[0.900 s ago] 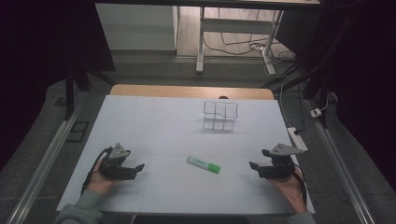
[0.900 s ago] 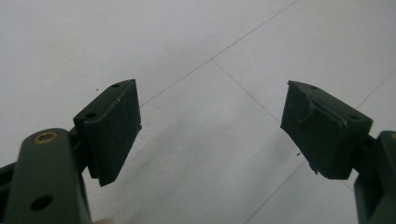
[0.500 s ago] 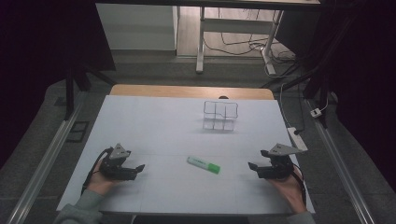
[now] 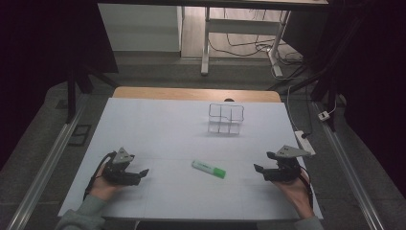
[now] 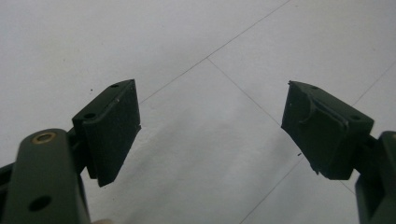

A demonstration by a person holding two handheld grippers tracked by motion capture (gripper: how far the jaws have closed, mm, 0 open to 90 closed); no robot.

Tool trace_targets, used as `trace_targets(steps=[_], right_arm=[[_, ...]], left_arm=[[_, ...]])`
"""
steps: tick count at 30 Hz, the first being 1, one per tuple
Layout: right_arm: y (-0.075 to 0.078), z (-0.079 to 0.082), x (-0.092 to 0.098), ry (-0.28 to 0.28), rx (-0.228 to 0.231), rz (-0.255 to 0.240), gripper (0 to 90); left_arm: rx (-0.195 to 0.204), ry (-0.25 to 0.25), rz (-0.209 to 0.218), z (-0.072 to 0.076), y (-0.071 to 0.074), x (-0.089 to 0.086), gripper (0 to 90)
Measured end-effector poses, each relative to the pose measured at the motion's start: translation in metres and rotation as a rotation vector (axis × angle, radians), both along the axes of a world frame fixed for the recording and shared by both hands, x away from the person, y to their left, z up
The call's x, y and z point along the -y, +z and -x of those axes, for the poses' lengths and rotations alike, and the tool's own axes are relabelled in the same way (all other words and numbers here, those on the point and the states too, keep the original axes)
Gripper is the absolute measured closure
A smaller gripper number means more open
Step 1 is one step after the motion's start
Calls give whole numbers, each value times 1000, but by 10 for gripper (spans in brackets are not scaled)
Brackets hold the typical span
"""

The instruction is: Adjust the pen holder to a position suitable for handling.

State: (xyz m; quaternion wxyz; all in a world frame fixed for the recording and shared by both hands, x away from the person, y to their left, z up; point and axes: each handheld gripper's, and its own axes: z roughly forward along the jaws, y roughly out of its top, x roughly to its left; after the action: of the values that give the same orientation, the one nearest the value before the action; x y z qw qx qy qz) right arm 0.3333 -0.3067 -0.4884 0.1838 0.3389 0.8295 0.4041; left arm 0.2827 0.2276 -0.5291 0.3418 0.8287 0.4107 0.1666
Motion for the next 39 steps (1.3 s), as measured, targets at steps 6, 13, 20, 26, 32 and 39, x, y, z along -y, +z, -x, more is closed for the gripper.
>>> trace_targets(steps=[6, 13, 20, 26, 32, 39], right_arm=[[4, -3, -1, 8, -2, -6, 249], [10, -11, -7, 19, 0, -17, 247], [17, -19, -12, 7, -2, -31, 250], [22, -24, -15, -1, 6, -43, 259], [25, -33, -21, -4, -3, -42, 275], [25, -48, -27, -23, -38, -35, 283]], left_arm=[[-3, -1, -7, 0, 0, 0, 193], [-8, 4, -9, 0, -1, -1, 192], [-5, 7, -3, 0, -1, -1, 192], [-3, 8, -1, 1, -1, -1, 192], [-8, 6, -8, 1, -1, -1, 192], [-8, 3, -10, 1, -1, 0, 191]])
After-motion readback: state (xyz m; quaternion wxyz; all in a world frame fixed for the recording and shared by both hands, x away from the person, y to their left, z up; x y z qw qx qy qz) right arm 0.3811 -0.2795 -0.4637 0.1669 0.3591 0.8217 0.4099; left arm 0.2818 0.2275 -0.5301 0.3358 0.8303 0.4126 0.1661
